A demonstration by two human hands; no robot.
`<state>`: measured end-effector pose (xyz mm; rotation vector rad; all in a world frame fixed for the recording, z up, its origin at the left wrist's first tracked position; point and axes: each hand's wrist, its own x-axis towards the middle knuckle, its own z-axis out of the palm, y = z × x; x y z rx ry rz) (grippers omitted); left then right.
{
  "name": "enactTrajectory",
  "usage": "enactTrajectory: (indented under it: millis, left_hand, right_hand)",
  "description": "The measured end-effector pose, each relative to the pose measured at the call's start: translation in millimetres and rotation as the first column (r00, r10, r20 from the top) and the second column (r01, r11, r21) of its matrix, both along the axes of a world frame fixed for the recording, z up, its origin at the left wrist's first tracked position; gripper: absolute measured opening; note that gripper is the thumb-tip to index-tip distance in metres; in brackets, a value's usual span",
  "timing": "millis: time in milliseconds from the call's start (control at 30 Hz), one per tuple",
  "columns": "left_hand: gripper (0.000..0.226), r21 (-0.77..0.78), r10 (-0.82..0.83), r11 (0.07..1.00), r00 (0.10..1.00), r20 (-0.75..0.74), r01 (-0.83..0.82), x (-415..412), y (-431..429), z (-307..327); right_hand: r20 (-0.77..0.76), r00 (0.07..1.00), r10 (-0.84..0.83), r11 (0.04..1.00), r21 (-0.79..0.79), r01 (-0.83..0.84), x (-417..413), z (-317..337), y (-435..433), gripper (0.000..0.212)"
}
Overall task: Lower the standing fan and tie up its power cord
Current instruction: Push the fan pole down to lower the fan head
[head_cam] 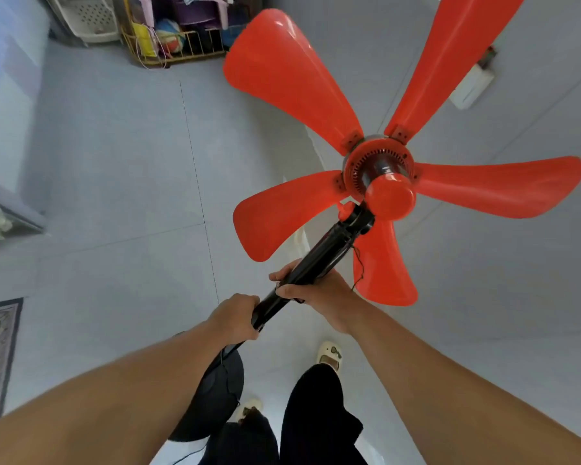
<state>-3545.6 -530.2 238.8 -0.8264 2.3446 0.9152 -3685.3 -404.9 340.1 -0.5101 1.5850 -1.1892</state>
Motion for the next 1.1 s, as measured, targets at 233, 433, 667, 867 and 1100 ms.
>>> enactTrajectory:
  millis: [233,433,667,867,1100]
  left_hand:
    - [0.028,-0.042,0.030,0.999,1.000,-0.009,-0.030,-105.6,-20.5,-38.7]
    - [0.027,-0.093,0.014,0.996,0.999,-0.043,-0.018,-190.0,-48.0,-92.9]
    - [0.024,-0.134,0.024,0.990,0.992,-0.121,-0.041,-285.2,-80.0,-168.0]
    - [0.023,-0.105,0.090,0.988,0.971,-0.223,-0.116,-346.2,-99.6,-226.5]
    - [0.012,0.035,0.249,0.968,0.925,-0.285,-0.250,-396.7,-118.0,-269.4]
  right_hand:
    - [-0.015,1.000,0.020,1.000,-0.008,-0.020,-104.3,-38.9,-26.7,0.024]
    - [-0.040,0.999,-0.006,1.000,-0.030,0.005,-184.9,-91.9,-63.6,0.023]
    - [-0.106,0.993,-0.048,0.998,-0.048,0.043,-267.7,-165.4,-105.3,0.029]
    - [-0.238,0.971,-0.019,1.000,-0.009,0.018,-316.8,-203.9,-131.7,0.034]
    - [-0.275,0.961,-0.026,1.000,0.001,0.028,-356.4,-238.6,-155.7,0.038]
